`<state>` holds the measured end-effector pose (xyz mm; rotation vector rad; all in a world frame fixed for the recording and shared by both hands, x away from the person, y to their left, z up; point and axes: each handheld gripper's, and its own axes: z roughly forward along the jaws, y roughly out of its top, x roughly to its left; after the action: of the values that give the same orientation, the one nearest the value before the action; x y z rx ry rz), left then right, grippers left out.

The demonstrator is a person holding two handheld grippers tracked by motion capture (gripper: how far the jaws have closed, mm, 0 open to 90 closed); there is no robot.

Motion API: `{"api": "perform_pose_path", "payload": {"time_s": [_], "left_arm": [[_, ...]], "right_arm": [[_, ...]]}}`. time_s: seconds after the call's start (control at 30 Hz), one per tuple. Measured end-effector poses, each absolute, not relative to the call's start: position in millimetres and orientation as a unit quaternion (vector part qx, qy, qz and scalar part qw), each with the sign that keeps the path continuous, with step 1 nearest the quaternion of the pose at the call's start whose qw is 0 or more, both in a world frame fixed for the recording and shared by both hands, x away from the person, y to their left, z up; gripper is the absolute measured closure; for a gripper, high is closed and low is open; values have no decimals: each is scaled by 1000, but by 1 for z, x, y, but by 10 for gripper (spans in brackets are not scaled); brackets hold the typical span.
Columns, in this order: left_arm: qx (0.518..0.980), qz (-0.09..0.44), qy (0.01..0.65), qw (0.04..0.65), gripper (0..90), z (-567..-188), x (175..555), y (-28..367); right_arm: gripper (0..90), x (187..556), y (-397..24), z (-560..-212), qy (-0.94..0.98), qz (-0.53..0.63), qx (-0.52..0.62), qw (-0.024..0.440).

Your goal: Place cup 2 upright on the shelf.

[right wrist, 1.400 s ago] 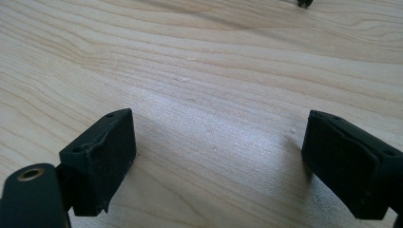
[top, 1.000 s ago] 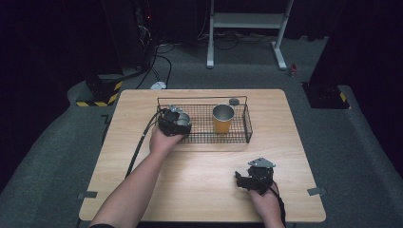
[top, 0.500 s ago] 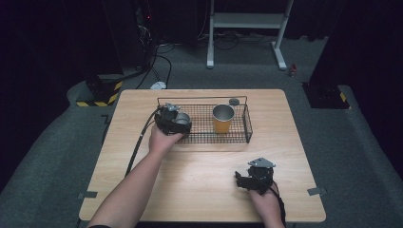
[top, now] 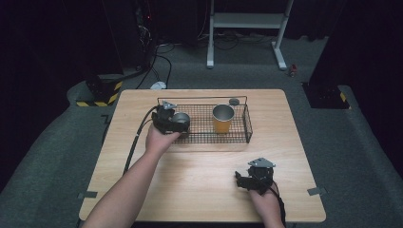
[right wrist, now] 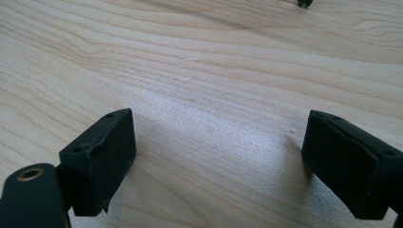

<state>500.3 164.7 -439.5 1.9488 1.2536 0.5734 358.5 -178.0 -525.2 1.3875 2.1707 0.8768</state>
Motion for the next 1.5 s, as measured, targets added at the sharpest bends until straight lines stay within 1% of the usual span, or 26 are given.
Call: {"api": "perform_pose_path", "payload": {"time_s": [0.23,0.57,0.83,1.27,1.5], "left_arm": [[757,215,485,380,6,-439,488,171],[758,221,477,386,21,-438,466,187],[757,220,469,399,28,-447,440,204],[760,219,462,401,33,-457,409,225],[763,206,459,405,38,-465,395,237]], "right_arm": [[111,358,-178,-525,780,315,498,209],[111,358,-178,-525,779,316,499,209],[111,358,-178,-525,779,316,499,209],[110,359,-178,-525,780,316,498,209],[111,358,-178,-525,780,316,498,208]]}}
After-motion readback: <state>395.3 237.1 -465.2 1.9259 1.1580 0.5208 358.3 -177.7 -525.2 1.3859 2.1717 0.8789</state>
